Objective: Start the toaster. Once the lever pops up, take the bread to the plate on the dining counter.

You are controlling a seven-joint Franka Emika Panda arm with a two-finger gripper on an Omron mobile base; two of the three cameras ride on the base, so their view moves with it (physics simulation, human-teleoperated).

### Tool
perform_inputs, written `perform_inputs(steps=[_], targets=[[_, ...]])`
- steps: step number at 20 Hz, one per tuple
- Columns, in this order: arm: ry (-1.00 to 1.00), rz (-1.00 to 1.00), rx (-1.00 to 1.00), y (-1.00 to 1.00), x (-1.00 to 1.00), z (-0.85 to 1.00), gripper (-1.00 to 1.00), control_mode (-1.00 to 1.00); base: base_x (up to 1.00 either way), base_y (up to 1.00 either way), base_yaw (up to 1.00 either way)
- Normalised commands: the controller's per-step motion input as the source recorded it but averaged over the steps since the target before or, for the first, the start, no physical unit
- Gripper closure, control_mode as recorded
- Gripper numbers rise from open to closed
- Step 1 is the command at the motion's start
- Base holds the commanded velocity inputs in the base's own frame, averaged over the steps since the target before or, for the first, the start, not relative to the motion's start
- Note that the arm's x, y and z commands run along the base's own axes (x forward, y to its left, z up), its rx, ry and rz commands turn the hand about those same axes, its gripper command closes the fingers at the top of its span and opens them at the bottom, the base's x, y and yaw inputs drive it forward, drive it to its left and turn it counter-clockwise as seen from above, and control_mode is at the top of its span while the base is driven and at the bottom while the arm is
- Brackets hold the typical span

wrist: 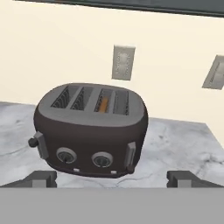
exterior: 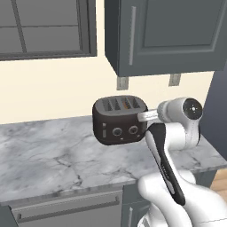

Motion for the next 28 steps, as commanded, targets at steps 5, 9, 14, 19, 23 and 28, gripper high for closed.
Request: perform_inputs(steps=[5, 9, 14, 19, 23, 28], targets=[[-0.07, -0.07, 0.01, 0.17, 0.05, 0.2, -1.0, -1.0, 0.0, 0.0, 0.0], [-0.03, -0.03, 0.08, 0.04, 0.22, 0.01, -1.0, -1.0, 0.0, 0.0, 0.0], [-0.04, 0.0, 0.1, 0.0, 0.27, 0.0, -1.0, -1.0, 0.0, 0.0, 0.0], [-0.09, 0.0, 0.01, 0.1, 0.23, 0.0, -1.0, -1.0, 0.0, 0.0, 0.0], [-0.07, 0.0, 0.0, 0.16, 0.26, -0.02, -1.0, -1.0, 0.0, 0.0, 0.0], [-0.04, 0.04, 0.03, 0.07, 0.46, -0.11, -1.0, -1.0, 0.0, 0.0, 0.0]])
